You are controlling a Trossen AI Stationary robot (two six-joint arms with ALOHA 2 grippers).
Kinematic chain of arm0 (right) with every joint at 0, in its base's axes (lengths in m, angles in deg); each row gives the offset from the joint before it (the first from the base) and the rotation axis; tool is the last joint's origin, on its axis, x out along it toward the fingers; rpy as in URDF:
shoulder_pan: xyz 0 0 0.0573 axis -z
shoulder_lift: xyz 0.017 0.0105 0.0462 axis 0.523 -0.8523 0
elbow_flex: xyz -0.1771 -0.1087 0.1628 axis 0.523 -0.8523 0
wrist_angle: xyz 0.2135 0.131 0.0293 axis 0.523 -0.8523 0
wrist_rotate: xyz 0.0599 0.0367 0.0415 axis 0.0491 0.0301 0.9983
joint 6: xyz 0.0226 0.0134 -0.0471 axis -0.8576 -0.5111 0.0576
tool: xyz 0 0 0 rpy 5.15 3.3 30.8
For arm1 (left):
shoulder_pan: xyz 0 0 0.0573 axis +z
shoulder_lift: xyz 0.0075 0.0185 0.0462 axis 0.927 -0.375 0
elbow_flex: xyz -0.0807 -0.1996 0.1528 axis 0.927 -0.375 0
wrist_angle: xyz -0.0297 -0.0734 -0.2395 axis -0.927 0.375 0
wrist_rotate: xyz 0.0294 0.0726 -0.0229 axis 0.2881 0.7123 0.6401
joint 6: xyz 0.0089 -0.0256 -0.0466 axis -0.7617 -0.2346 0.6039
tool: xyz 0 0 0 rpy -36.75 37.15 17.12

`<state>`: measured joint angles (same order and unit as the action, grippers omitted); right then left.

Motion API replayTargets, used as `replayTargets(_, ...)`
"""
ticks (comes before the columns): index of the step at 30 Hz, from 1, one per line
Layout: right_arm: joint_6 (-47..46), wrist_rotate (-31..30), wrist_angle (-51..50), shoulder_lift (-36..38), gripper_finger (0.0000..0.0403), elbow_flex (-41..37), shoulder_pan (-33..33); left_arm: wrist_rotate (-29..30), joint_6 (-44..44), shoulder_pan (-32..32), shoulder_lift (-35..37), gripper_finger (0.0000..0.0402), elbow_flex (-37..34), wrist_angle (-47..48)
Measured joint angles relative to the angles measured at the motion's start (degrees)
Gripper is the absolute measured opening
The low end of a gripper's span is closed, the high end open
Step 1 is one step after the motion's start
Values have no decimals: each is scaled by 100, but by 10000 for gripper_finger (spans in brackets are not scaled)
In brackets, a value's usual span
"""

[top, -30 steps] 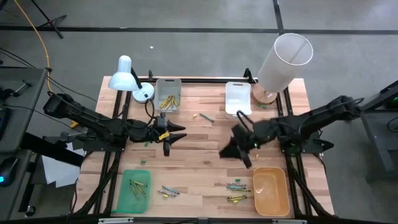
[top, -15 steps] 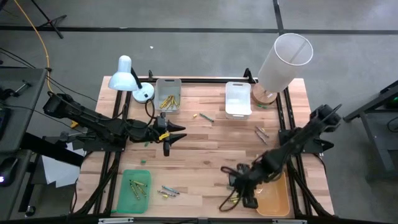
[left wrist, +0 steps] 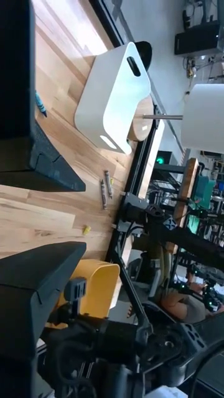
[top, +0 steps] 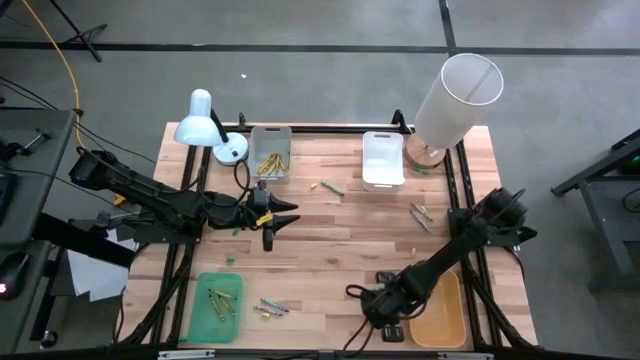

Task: Sort crayons
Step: Put the green crayon into the green bin

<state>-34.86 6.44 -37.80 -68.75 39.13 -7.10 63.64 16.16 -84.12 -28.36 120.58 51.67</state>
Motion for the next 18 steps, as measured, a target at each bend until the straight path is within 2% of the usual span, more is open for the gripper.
replayTargets(8, 0, -675, -24, -39, 80, -2, 0, 63, 0, 0, 0, 126, 0, 193)
replayTargets(18, -39, -545, -24, -39, 80, -355, 0, 65, 0, 0, 0, 126, 0, 238)
